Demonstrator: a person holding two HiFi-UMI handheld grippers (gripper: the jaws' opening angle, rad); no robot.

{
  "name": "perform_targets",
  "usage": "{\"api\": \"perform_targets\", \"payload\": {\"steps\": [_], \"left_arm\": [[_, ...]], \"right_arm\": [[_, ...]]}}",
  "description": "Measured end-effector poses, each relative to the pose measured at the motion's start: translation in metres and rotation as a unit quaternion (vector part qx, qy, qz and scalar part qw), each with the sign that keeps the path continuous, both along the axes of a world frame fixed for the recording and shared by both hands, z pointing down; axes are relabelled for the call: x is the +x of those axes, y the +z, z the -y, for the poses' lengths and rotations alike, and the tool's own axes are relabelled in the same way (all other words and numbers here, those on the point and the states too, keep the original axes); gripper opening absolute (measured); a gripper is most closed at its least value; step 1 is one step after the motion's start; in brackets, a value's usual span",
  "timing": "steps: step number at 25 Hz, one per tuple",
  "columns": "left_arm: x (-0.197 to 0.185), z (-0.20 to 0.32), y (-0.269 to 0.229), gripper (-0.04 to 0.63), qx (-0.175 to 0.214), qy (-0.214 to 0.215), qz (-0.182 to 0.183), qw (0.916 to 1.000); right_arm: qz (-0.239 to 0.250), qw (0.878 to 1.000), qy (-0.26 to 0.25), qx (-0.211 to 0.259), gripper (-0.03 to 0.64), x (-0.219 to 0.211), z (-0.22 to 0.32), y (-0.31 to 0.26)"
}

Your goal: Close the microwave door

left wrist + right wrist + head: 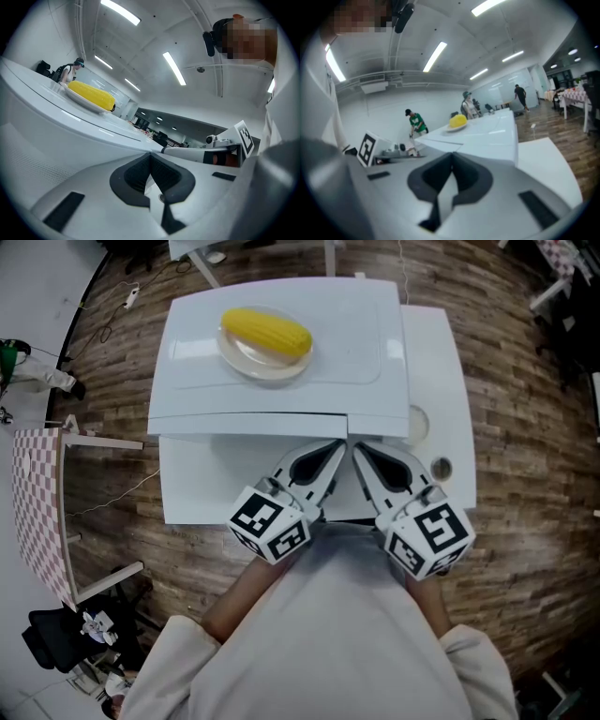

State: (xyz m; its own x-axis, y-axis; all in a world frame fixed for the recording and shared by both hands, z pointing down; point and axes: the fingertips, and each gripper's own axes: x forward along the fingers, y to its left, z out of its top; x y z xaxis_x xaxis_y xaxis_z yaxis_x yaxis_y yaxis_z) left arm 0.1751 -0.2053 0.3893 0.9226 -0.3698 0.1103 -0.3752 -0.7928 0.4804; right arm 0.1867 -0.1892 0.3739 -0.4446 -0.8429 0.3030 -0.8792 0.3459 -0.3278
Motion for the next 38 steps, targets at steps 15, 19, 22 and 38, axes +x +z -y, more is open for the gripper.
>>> {"api": "perform_targets", "payload": {"steps": [15, 19, 22, 38], "left_arm": [[0.004, -0.005, -0.004, 0.018, -0.007, 0.001, -0.005, 1.0], [-0.001, -0.008, -0.004, 0.018, -0.007, -0.003, 0.0, 1.0], [-0.012, -0.01, -0.007, 0.018, -0.007, -0.008, -0.001, 0.9999], [-0.079, -0.027, -0.05, 0.018, 0.018, -0.013, 0.002, 0.9997]], "right_arm": [[-0.005, 1.0, 0.01, 0.006, 0.021, 0.008, -0.006, -0.004], [-0.004, 1.0, 0.014, 0.008, 0.021, 0.01, -0.01, -0.006], [-0.008, 1.0, 0.017, 0.01, 0.021, 0.004, -0.014, -0.008], [-0.013, 0.996, 0.061, 0.062, 0.021, -0.036, -0.044, -0.062]]}}
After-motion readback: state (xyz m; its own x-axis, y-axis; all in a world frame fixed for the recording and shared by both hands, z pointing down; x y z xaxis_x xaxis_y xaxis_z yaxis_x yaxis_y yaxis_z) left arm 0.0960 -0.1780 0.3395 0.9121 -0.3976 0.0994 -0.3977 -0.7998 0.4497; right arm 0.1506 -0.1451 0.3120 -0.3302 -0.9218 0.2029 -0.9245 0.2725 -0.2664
